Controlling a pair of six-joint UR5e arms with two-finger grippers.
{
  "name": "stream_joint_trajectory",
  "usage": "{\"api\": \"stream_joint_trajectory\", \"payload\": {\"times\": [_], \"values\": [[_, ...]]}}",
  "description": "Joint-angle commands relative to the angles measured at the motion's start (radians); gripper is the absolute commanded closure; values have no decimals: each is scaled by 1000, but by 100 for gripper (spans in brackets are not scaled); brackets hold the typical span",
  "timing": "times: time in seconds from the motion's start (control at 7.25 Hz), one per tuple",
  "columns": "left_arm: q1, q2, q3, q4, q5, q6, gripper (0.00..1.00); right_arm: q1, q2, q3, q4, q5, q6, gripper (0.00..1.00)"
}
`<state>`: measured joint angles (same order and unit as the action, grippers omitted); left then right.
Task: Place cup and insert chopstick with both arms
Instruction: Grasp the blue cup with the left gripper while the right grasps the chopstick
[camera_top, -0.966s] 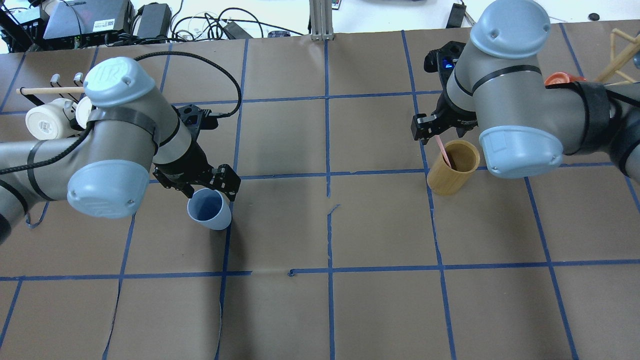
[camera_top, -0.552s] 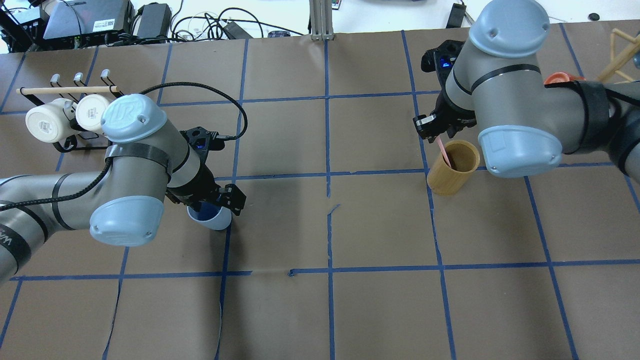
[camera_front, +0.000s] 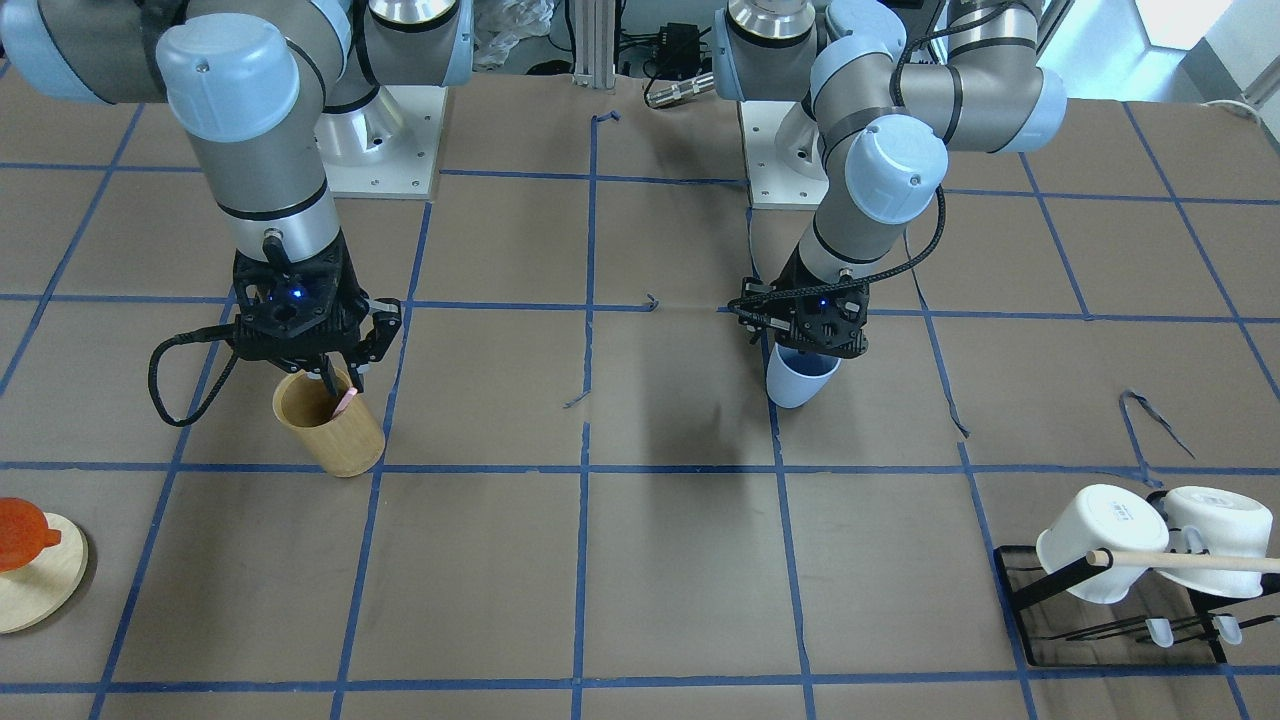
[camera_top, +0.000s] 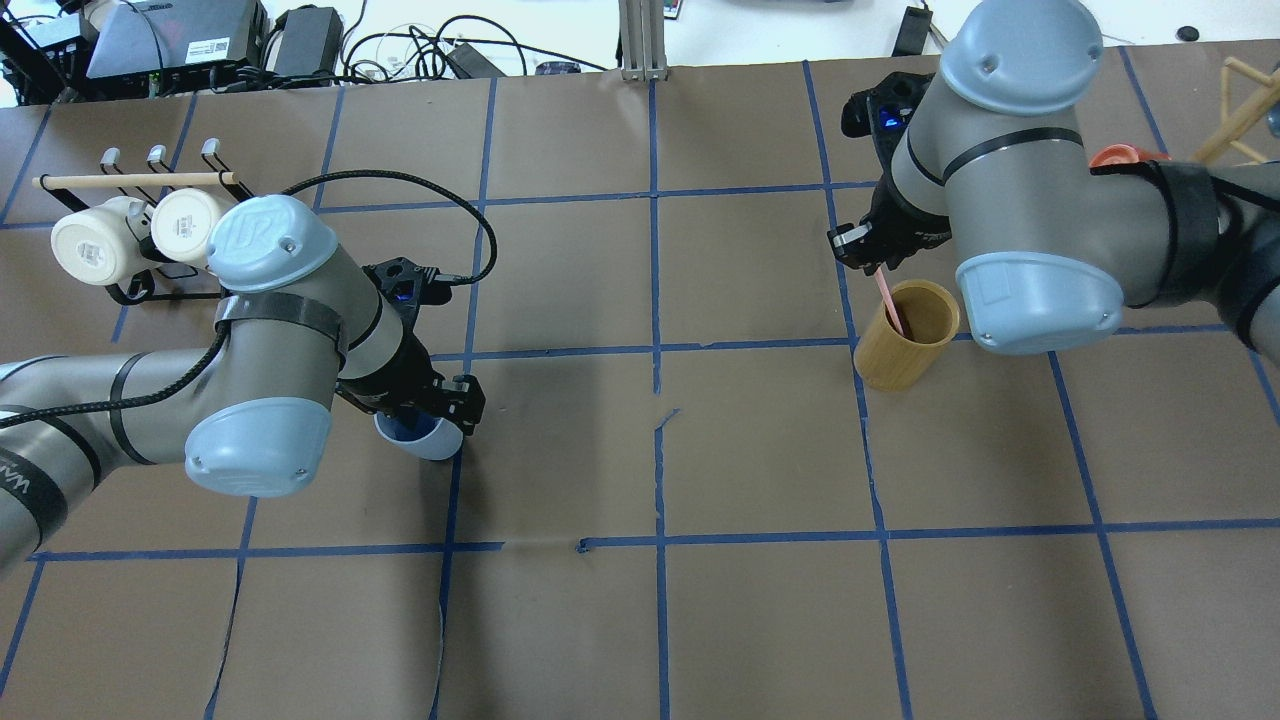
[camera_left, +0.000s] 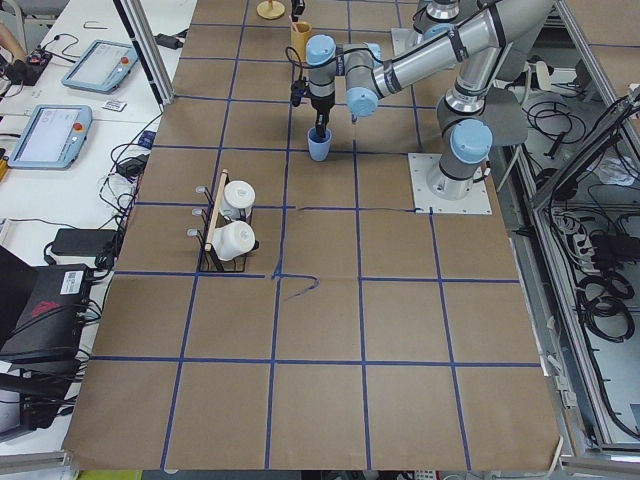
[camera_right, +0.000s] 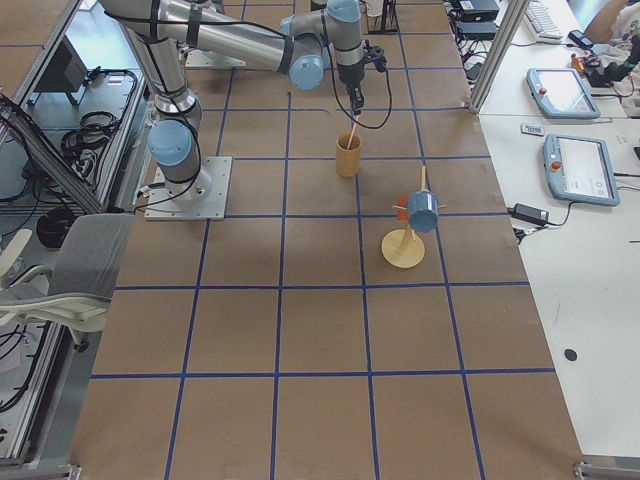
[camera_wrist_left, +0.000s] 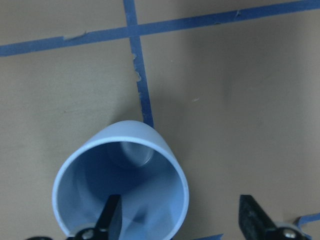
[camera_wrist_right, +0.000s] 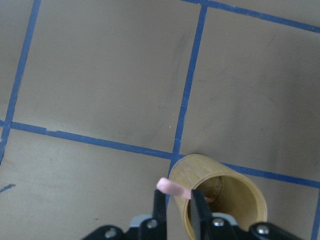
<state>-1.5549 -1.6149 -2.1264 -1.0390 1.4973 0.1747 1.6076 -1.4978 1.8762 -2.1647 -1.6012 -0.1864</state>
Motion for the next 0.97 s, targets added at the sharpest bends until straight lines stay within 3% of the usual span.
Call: {"api": "stream_joint_trajectory", "payload": {"times": [0.0, 0.55, 0.83], "values": [[-1, 1, 0, -1, 1, 3, 100, 0, 1, 3, -14, 1, -2, 69], [-17, 9, 66, 4, 6, -71, 100, 0, 7, 1, -29, 18, -2, 69], [-173, -31, 214, 1, -8, -382, 100, 0, 13, 0, -37, 43, -4, 69]]}}
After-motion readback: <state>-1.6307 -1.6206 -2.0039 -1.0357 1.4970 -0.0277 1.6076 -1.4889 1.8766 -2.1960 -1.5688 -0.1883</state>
